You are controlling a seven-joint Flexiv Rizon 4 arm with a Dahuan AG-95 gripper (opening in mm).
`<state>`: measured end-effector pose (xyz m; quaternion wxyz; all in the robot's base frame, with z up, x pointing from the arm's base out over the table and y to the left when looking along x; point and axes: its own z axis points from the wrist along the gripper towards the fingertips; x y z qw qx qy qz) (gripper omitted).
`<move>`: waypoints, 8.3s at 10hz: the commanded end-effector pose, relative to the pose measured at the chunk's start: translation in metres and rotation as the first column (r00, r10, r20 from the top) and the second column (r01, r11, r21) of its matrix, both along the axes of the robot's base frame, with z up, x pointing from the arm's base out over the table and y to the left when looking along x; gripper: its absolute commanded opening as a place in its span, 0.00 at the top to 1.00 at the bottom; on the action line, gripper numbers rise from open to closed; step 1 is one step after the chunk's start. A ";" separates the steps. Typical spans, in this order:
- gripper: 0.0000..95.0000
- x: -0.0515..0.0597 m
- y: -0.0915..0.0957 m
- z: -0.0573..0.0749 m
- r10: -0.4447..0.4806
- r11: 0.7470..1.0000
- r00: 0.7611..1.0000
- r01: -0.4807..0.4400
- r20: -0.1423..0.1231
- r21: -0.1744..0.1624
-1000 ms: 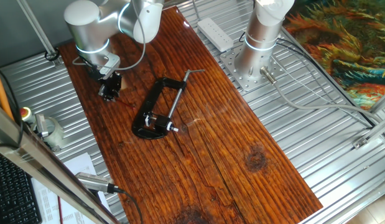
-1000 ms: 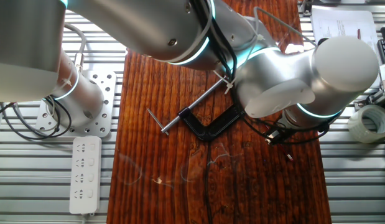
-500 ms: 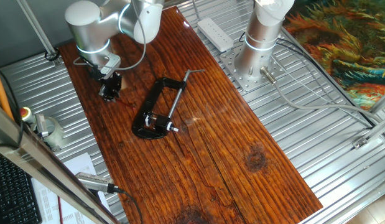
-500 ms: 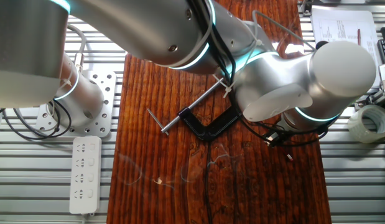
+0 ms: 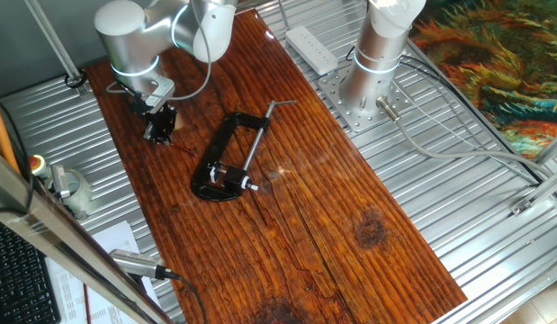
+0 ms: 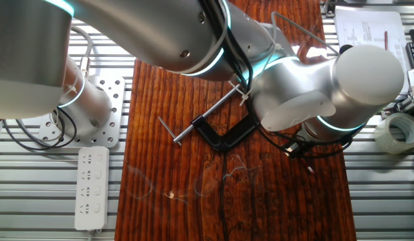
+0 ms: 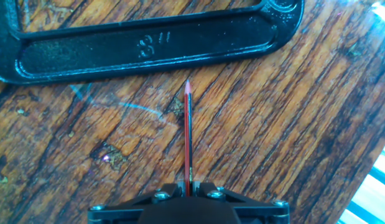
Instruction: Insert the pencil into the pencil sharpener
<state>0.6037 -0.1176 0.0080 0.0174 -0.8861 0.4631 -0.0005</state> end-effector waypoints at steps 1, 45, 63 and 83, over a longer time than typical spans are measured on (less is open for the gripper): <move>1.00 0.000 0.000 0.006 0.003 1.000 1.000 -0.003 -0.002 0.006; 1.00 0.008 0.095 0.061 0.089 0.996 0.994 -0.089 -0.057 0.005; 1.00 0.003 0.102 0.053 0.118 0.993 0.991 -0.118 -0.060 0.002; 1.00 -0.011 0.111 0.046 0.096 0.995 0.993 -0.096 -0.065 0.007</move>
